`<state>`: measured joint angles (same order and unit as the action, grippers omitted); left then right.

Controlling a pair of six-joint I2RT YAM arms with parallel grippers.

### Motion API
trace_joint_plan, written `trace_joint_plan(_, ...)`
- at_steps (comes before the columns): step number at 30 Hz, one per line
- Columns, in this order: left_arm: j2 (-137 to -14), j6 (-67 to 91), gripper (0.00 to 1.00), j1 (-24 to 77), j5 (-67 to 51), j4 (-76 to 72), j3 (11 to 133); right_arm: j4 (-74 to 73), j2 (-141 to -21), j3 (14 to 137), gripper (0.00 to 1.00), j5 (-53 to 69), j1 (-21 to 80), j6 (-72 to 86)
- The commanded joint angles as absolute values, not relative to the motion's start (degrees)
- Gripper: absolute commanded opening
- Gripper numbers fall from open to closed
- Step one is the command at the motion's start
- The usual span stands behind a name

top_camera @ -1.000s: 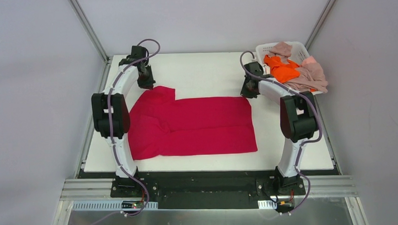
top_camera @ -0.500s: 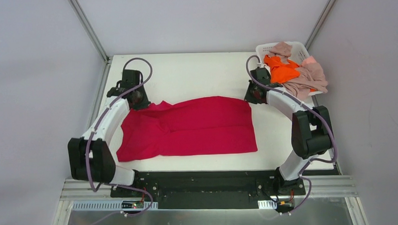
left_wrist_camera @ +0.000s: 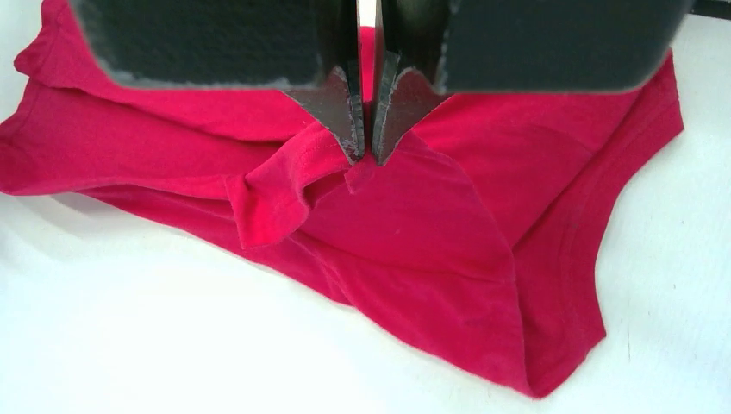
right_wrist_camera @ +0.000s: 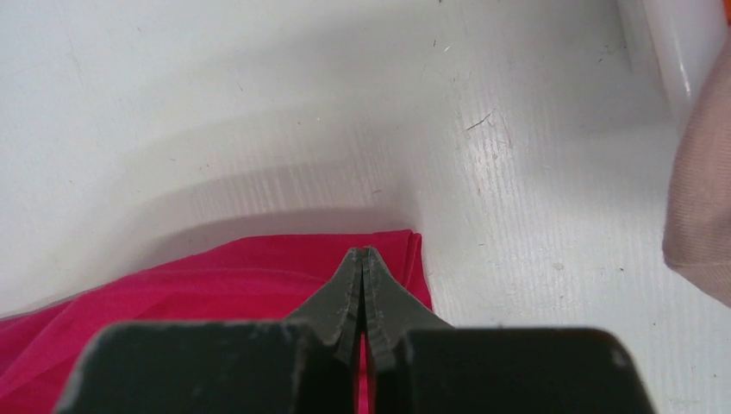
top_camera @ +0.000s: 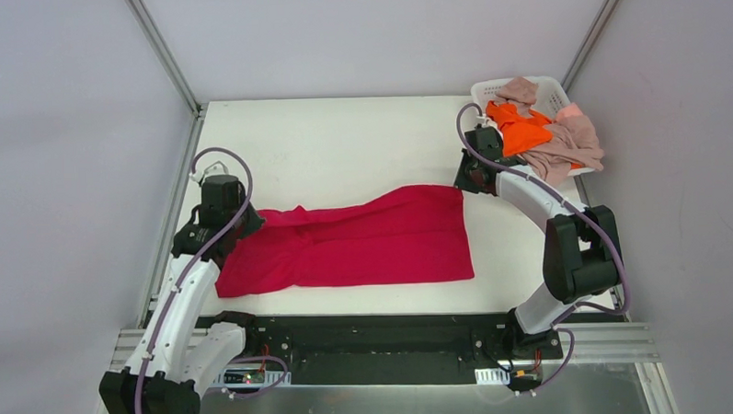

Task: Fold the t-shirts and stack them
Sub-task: Fold the other side of the tshirt into a rectangle

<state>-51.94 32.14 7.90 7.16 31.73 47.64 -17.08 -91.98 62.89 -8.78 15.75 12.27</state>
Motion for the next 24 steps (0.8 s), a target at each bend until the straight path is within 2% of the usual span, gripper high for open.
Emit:
trace_joint_plan(1,-48.34,35.68,0.00,8.00,8.91,32.43,43.32,-17.76,-89.40,62.06,0.00,-9.93,15.96,11.14)
trace_joint_plan(22,-45.86,42.08,0.00,8.00,12.95,33.66,32.83,-18.34,-89.01,56.41,0.00,-12.96,16.04,13.73)
trace_joint_plan(24,-45.73,42.18,0.05,8.00,11.61,33.66,32.72,-18.60,-89.53,56.72,0.01,-12.99,16.02,14.33)
